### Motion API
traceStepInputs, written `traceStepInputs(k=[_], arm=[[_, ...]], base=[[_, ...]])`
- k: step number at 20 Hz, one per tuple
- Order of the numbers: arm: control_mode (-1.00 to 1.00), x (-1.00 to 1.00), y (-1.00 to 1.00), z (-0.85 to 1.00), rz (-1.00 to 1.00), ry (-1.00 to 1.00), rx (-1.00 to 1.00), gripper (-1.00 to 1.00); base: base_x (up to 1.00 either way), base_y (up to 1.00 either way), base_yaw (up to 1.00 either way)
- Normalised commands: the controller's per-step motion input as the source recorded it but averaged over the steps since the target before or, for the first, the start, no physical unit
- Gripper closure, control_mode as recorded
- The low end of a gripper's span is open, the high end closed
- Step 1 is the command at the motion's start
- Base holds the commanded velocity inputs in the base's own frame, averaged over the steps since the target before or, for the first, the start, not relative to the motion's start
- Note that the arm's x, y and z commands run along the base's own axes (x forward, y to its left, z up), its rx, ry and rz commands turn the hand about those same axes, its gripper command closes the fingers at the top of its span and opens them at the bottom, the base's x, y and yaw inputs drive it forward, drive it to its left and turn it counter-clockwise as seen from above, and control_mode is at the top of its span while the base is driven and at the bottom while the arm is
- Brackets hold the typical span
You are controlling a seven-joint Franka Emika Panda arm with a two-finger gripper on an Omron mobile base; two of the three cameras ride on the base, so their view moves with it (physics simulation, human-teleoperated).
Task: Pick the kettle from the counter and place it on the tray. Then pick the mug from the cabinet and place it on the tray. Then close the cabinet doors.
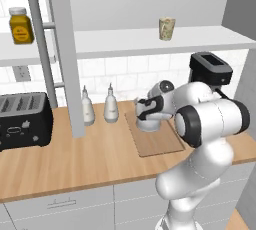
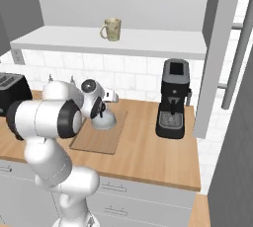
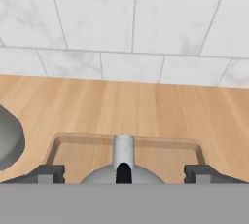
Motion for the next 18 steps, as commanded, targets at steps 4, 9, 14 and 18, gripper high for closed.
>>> traceStepInputs(k=[4, 9, 14, 18], arm=[[-1.00, -0.56, 0.01, 0.84, -0.02, -0.07, -0.01, -1.00], [-1.00, -0.78, 0.00, 0.94, -0.04, -0.03, -0.01, -1.00], [-1.00, -0.95, 0.00, 1.00, -0.07, 0.00, -0.02, -1.00], [-1.00, -0.99, 0.00, 1.00, -0.07, 0.00, -0.01, -1.00]], base=[[0.00, 0.00, 0.00], [0.00, 0.00, 0.00], [0.00, 0.00, 0.00], [0.00, 0.00, 0.00]])
